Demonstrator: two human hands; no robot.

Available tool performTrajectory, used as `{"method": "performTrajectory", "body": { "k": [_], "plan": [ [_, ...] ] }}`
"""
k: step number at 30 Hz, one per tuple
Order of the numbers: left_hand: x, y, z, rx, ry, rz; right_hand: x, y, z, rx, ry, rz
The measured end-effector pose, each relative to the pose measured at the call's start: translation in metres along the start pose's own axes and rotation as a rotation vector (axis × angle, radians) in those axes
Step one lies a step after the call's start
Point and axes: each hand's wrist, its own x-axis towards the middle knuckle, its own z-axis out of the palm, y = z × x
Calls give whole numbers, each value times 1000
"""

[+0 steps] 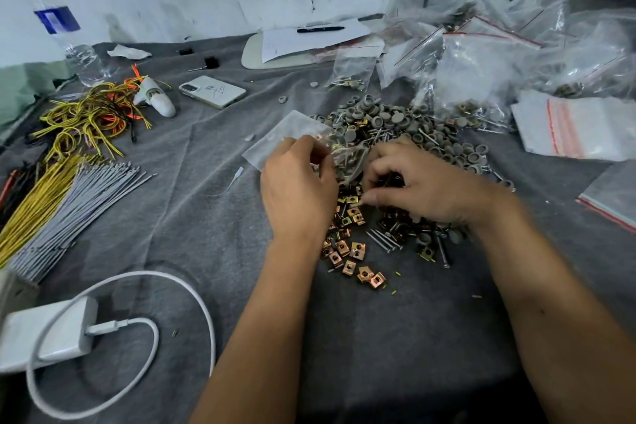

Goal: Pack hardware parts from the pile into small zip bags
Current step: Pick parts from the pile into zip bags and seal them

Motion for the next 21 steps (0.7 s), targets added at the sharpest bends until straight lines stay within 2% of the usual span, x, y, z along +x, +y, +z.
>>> {"method": "performTrajectory", "body": {
  "k": [3,5,7,14,21],
  "plan": [
    [0,0,2,-74,-17,-9,-1,-1,0,180,251,-25],
    [0,1,3,-130,-32,-9,0,-2,2,156,396,-42],
    [-1,2,6,-168,-42,3,1,-5,5,106,469,-71],
    [-4,5,9,-220,17,55,2,-11,7,47,467,-77],
    [-5,9,7,-241,116,104,0,-15,9,136,472,-43]
  ]
}}
